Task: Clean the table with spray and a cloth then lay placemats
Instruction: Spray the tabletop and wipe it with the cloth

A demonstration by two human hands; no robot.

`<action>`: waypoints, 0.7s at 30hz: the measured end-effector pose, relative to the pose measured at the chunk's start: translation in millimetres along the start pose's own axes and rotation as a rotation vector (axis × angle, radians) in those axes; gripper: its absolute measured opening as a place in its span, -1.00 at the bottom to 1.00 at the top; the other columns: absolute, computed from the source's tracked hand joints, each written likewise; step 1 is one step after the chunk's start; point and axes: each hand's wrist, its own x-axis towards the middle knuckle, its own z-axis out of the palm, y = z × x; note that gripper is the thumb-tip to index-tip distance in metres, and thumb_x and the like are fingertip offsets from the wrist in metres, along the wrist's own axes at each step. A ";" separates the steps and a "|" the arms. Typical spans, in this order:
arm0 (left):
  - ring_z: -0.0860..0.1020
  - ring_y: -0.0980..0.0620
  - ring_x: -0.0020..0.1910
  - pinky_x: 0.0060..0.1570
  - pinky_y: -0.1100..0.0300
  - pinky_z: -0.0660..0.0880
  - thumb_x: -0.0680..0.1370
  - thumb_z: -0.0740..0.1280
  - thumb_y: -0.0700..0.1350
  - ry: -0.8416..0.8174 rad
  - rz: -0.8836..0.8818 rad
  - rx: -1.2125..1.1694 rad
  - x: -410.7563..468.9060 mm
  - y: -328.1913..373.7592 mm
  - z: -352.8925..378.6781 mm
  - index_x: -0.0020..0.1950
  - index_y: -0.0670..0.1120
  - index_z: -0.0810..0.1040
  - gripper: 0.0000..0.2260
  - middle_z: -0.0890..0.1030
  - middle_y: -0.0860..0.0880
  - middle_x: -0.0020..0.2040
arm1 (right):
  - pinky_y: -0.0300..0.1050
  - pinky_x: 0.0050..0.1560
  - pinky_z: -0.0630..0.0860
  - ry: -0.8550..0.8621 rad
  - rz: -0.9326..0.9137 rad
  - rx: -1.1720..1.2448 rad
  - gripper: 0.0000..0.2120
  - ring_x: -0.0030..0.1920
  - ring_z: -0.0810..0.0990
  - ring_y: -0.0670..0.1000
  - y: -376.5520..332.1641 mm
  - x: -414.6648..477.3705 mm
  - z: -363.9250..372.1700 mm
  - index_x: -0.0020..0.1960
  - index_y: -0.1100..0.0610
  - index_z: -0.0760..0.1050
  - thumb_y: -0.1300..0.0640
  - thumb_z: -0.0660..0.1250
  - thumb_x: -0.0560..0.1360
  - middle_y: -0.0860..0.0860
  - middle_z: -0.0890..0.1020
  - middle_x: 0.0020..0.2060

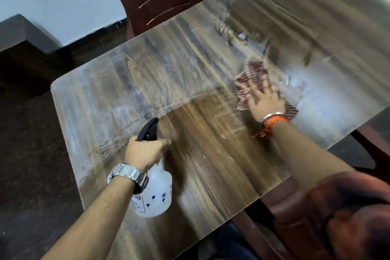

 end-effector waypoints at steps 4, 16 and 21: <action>0.50 -0.06 -0.49 -0.35 0.18 0.42 0.37 0.55 -0.03 0.007 -0.003 0.076 2.7 11.8 19.2 -0.15 -0.25 0.68 -0.72 0.63 -0.17 -0.42 | 0.21 0.48 -0.10 0.007 0.347 0.083 -0.49 0.54 -0.04 0.11 59.5 14.3 -13.1 0.51 -0.23 0.05 -0.19 0.01 0.57 -0.01 -0.07 0.56; 0.55 -0.12 -0.36 -0.36 0.17 0.42 0.36 0.53 -0.01 -0.087 0.132 0.160 8.0 83.2 106.9 -0.19 -0.21 0.65 -0.74 0.62 -0.14 -0.36 | 0.16 0.43 0.08 -0.047 -0.409 0.003 -0.51 0.48 0.23 0.09 -30.9 -82.1 24.4 0.42 -0.18 0.32 -0.15 0.07 0.50 0.00 0.24 0.51; 0.56 -0.11 -0.36 -0.34 0.20 0.45 0.39 0.52 0.00 -0.175 0.228 0.191 8.4 104.3 138.2 -0.28 -0.04 0.58 -0.82 0.59 -0.09 -0.37 | 0.20 0.45 -0.04 0.000 0.115 -0.005 -0.47 0.52 0.06 0.13 85.3 -18.4 -7.8 0.51 -0.26 0.04 -0.17 -0.01 0.54 0.01 0.02 0.56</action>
